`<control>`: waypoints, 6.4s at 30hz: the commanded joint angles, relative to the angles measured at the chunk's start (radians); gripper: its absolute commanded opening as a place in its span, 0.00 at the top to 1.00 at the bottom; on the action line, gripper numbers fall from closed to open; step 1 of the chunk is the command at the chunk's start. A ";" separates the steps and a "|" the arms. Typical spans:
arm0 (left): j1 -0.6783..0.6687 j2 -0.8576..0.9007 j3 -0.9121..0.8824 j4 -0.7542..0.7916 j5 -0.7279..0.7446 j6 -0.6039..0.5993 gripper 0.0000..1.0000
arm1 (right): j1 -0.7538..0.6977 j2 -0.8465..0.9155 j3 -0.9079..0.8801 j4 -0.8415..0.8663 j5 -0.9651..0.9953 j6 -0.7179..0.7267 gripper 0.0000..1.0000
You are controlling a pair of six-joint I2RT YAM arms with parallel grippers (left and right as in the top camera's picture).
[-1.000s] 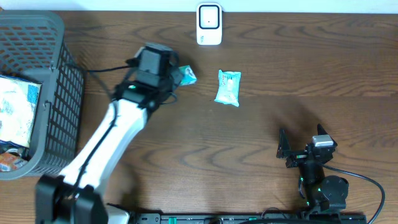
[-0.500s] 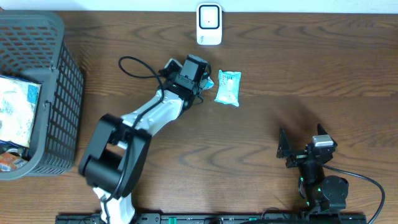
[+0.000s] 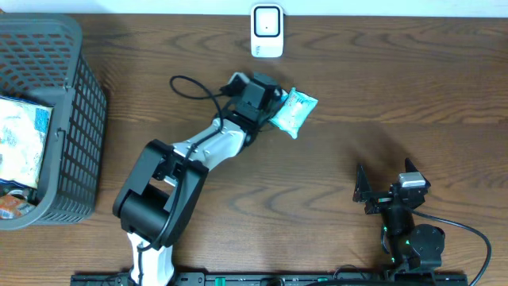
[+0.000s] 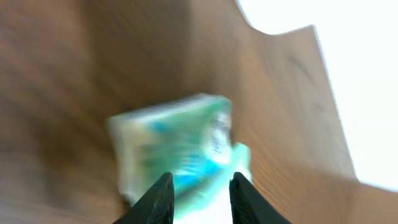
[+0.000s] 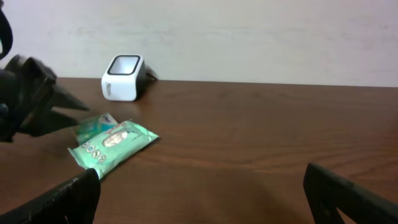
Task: Scan the item barcode
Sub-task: 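Carry the tissue pack toward the scanner beside the wipes pack, then lower the tissue pack onto the table left of the wipes and release, then push the tissue pack with the left gripper toward the wipes pack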
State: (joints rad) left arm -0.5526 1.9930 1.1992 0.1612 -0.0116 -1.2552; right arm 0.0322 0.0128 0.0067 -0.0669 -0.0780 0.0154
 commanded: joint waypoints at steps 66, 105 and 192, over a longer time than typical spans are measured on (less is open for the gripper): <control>-0.048 -0.041 0.008 -0.155 0.150 0.774 0.72 | 0.008 -0.004 -0.001 -0.004 -0.006 0.006 0.01; 0.113 0.062 0.008 -0.017 -0.005 0.944 0.29 | 0.008 -0.004 -0.001 -0.004 -0.006 0.006 0.01; 0.011 -0.017 -0.001 -0.242 0.056 0.786 0.93 | 0.008 -0.004 -0.001 -0.004 -0.006 0.006 0.01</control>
State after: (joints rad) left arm -0.5167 1.9312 1.2011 -0.0868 0.0856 -0.4522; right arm 0.0326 0.0128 0.0071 -0.0666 -0.0784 0.0154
